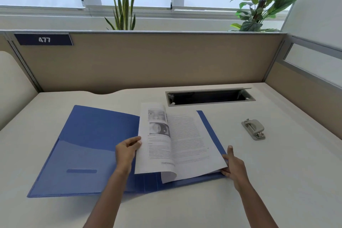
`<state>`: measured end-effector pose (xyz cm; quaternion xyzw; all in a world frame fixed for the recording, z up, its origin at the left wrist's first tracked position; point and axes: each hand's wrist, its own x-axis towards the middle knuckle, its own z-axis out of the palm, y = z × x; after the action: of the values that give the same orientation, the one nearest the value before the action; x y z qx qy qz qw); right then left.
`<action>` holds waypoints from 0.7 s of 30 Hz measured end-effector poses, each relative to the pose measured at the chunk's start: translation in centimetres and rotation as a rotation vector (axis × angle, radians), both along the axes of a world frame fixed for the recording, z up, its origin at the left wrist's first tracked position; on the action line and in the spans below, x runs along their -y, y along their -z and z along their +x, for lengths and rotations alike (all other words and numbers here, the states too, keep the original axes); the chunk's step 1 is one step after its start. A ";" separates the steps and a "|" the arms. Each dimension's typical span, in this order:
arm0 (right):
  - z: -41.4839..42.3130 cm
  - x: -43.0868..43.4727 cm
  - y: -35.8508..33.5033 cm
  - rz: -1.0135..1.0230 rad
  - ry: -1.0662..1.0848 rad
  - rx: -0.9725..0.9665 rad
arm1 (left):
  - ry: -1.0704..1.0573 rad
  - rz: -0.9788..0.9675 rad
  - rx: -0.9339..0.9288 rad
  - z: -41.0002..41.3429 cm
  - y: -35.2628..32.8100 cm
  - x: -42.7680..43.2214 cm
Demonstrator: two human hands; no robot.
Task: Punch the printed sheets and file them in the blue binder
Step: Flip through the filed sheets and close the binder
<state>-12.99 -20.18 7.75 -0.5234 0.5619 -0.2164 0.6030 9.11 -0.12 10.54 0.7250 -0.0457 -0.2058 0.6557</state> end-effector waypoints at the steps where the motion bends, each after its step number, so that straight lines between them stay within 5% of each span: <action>1: 0.0 0.1 0.3 -0.015 -0.007 -0.010 | -0.036 0.012 0.010 0.7 0.1 -1.0; 11: 0.0 0.0 1.4 -0.143 -0.068 -0.195 | -0.134 0.286 0.137 2.7 1.6 -5.5; 21: 3.3 -4.0 -4.0 -0.462 -0.070 -0.055 | -0.085 0.211 0.085 2.8 1.5 -5.1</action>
<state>-9.70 -16.18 11.73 -0.6724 0.4952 -0.3035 0.4588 11.94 5.01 9.03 0.7993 -0.0209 -0.1506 0.5814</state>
